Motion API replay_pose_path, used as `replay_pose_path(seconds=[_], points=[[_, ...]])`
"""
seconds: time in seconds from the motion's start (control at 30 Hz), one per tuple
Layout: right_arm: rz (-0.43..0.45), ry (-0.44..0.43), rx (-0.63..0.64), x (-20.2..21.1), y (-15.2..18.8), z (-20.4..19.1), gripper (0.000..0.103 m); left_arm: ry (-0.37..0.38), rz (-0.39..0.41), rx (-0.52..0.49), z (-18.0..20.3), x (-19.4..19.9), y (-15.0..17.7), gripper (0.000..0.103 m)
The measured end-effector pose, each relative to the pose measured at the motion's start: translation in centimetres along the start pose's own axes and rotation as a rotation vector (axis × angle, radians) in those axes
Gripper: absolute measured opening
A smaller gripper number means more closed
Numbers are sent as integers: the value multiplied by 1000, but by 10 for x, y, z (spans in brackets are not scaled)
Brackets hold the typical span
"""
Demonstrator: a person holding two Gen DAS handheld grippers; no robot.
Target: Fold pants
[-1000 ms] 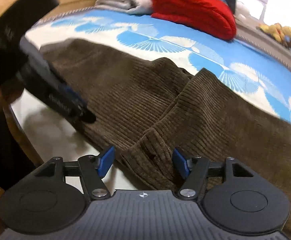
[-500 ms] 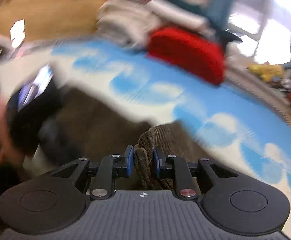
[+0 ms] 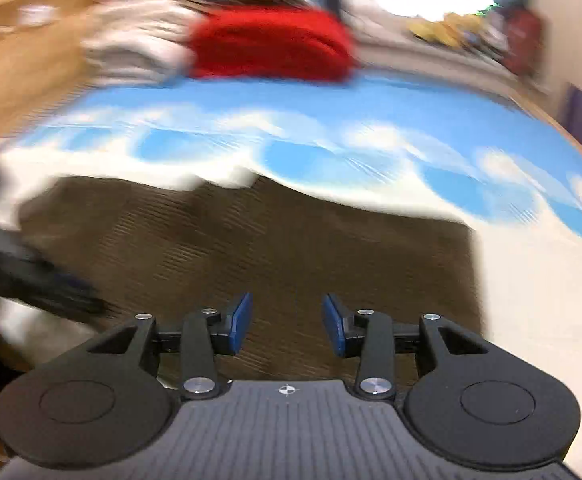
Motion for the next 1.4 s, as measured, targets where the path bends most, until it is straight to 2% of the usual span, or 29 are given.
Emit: replay_pose_path(seconds=[0.03,0.07,0.13,0.17,0.3,0.37,0.43,0.5,0.6,0.63,0.8,0.93,1.0,1.03,1.07,1.1,1.13,1.27,1.4], points=[[-104,6,-30,-16,20,9,41,-11,27,-14,3,3,-3,35],[-107,-16,-60,-20,30,13,41,-12,65,-34,7,9,-7,35],[-60,-33,-85,-10,29,15,41,37,138,-50,21,23,-15,35],[-40,-38,-87,-4,25,15,41,87,174,-56,32,30,-18,35],[82,-14,-163,17,15,29,43,236,246,-141,75,42,-18,35],[122,42,-231,25,15,51,45,255,203,-180,87,31,-9,30],[135,98,-326,22,20,73,54,215,78,-225,88,5,8,31],[116,114,-436,19,30,94,59,237,88,-212,89,5,5,30],[26,36,-570,0,51,102,67,250,89,-184,85,6,1,30],[10,33,-589,-3,56,101,70,251,89,-180,86,5,1,30],[-52,41,-603,-18,60,99,70,252,113,-178,86,8,1,30],[-72,36,-621,-25,63,99,70,307,177,-124,79,31,-11,30],[-75,32,-633,-23,65,101,70,336,173,-108,81,32,-13,30],[-76,30,-635,-22,65,102,70,334,147,-116,82,27,-10,30],[-76,29,-634,-22,65,101,70,301,94,-147,84,16,-3,31],[-77,28,-634,-21,66,102,69,271,64,-178,85,8,2,36],[-76,25,-634,-21,66,102,68,265,75,-191,86,6,4,40],[-70,29,-608,-20,64,99,62,266,90,-175,87,12,-1,39],[-30,43,-571,-13,58,97,42,264,92,-175,88,10,0,39]])
Point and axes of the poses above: each gripper's, at about its wrist camera, not at the fingertips, and x roughly against the way its jaws point, z to its right, y to its underside, the point moved 9 cm from there along -x, roughly the way its jaws point, and after that the axes turned 6 degrees about x, right-handed, at the moved point
